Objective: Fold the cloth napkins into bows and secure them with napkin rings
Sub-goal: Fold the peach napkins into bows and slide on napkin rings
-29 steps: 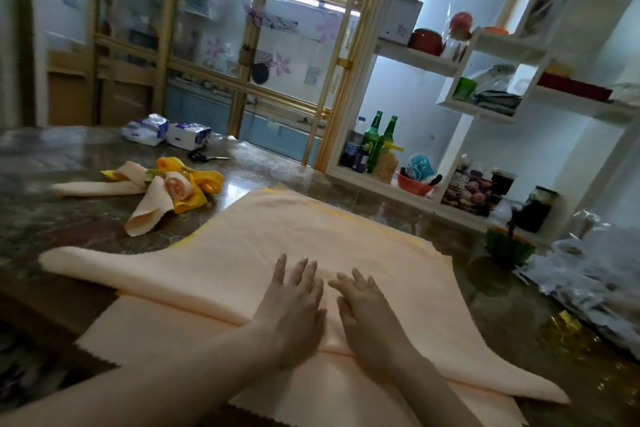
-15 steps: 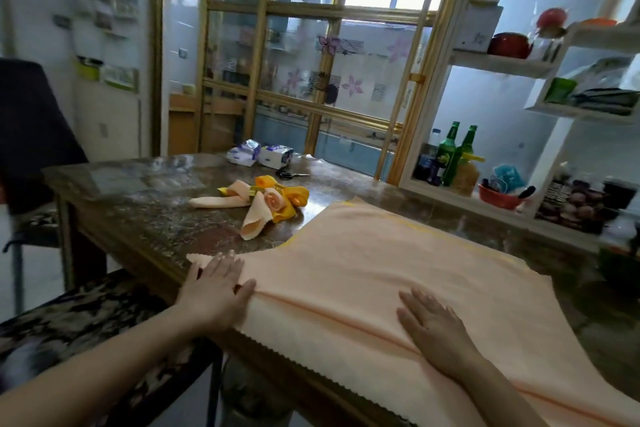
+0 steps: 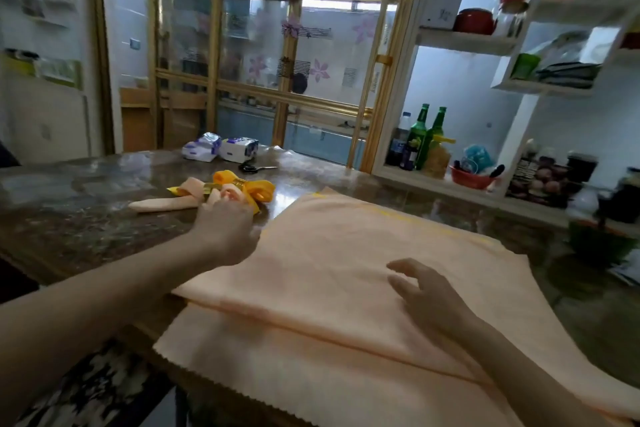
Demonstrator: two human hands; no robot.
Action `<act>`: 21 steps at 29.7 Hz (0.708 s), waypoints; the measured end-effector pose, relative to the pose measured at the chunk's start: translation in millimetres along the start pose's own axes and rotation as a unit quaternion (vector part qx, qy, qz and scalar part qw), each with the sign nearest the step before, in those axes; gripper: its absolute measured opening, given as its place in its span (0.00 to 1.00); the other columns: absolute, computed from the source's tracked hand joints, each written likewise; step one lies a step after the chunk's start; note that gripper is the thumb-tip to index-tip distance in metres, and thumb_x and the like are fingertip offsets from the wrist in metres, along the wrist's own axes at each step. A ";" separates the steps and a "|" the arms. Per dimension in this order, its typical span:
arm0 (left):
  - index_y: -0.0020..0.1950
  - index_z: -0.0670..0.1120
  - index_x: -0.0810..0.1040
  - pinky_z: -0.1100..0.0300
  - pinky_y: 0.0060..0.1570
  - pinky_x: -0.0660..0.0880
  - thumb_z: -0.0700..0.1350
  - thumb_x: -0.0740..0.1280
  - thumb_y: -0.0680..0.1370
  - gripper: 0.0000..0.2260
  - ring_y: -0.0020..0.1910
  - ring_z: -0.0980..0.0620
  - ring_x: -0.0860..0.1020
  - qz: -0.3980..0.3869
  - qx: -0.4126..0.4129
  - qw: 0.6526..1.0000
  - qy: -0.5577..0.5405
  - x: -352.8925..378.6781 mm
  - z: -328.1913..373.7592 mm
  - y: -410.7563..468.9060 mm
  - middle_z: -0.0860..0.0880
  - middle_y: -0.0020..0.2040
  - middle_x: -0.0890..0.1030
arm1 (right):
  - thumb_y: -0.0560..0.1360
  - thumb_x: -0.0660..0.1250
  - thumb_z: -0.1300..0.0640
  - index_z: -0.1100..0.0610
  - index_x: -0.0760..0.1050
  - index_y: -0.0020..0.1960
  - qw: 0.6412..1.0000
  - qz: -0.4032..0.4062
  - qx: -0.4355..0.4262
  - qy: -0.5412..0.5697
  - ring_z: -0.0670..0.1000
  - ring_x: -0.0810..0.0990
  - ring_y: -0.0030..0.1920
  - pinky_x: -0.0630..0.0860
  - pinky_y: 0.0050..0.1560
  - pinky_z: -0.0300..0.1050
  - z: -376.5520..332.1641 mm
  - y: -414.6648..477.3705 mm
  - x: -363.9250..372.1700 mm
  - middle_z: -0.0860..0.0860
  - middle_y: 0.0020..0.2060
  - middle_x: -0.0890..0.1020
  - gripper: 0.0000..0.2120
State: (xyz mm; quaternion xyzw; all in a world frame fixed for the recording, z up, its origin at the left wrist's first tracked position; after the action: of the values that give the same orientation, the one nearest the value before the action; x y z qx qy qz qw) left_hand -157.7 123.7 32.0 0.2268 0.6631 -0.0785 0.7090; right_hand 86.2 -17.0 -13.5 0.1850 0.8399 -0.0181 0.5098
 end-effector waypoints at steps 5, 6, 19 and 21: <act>0.69 0.44 0.68 0.55 0.62 0.68 0.54 0.56 0.81 0.21 0.66 0.45 0.68 -0.084 0.111 0.987 -0.083 33.5 139.7 70.0 0.45 0.68 0.70 | 0.79 0.63 0.54 0.55 0.66 0.70 0.997 -0.002 0.072 -0.020 0.53 0.70 0.66 0.67 0.63 0.44 42.6 48.4 -11.7 0.54 0.67 0.70 0.20; 0.70 0.44 0.67 0.54 0.62 0.67 0.55 0.56 0.81 0.22 0.67 0.44 0.68 -0.100 0.115 0.984 -0.096 49.6 163.0 91.1 0.44 0.68 0.70 | 0.78 0.63 0.53 0.54 0.63 0.71 0.995 -0.004 0.091 -0.043 0.54 0.69 0.67 0.66 0.65 0.45 59.5 67.0 -11.5 0.55 0.69 0.69 0.23; 0.69 0.41 0.66 0.55 0.54 0.73 0.59 0.71 0.70 0.35 0.61 0.44 0.74 -0.274 0.067 0.936 -0.213 116.1 189.4 155.5 0.44 0.65 0.72 | 0.67 0.75 0.46 0.56 0.72 0.63 0.943 -0.174 0.278 -0.057 0.51 0.76 0.55 0.71 0.61 0.45 121.9 133.7 -14.0 0.50 0.54 0.77 0.29; 0.69 0.43 0.66 0.54 0.56 0.74 0.54 0.73 0.71 0.32 0.60 0.45 0.74 -0.245 0.081 0.922 -0.289 117.3 192.7 161.2 0.45 0.65 0.72 | 0.72 0.70 0.46 0.52 0.76 0.49 0.959 -0.139 0.245 -0.023 0.49 0.78 0.46 0.75 0.52 0.43 112.8 138.1 -10.9 0.48 0.43 0.78 0.12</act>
State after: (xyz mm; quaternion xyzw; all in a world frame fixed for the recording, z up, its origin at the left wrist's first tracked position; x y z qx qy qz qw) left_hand 95.8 206.6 -44.0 0.0818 0.4554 -0.3654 0.8077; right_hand 232.1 83.6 -36.3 0.1856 0.8153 -0.2981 0.4605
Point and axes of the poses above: each hand's wrist, its own y-axis towards the middle knuckle, its own x-axis out of the palm, z = x × y, the point moved 10 cm from there along y, towards the middle knuckle
